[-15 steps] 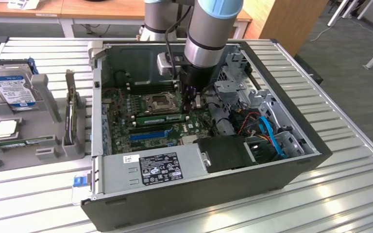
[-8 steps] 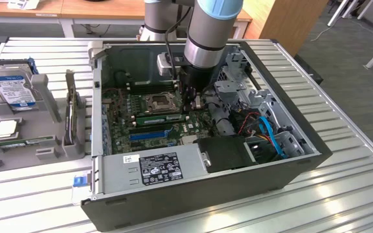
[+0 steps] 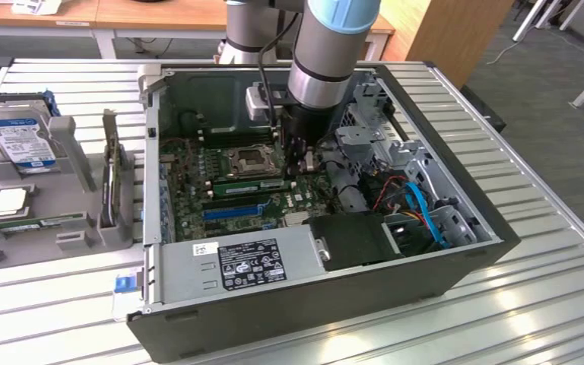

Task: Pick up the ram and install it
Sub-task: 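Press down the ram until it locks into place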

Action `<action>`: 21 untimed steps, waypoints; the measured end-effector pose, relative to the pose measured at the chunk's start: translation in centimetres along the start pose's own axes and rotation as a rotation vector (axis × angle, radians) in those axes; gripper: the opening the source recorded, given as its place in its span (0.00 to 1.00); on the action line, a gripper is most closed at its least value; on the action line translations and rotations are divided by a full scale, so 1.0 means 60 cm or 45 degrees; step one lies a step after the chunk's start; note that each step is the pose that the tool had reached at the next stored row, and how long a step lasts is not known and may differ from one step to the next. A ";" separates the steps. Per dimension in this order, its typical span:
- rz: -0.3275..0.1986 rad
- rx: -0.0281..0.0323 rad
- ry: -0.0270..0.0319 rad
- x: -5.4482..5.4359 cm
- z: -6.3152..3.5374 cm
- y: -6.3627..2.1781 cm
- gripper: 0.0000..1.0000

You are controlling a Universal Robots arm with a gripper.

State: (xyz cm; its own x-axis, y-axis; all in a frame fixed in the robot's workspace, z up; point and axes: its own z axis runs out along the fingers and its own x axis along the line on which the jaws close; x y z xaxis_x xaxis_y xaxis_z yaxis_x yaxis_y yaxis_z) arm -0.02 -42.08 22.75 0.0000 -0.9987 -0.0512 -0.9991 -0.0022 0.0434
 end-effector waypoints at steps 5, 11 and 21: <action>0.000 0.0001 -0.0002 0.000 0.000 0.000 0.10; 0.000 0.0001 -0.0001 0.000 0.003 0.000 0.10; 0.000 0.0001 -0.0001 0.000 0.005 0.000 0.10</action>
State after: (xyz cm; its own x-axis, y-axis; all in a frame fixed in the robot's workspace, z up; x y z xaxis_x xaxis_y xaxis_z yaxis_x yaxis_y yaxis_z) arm -0.02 -42.07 22.45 0.0001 -0.9987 -0.0514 -0.9991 -0.0023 0.0433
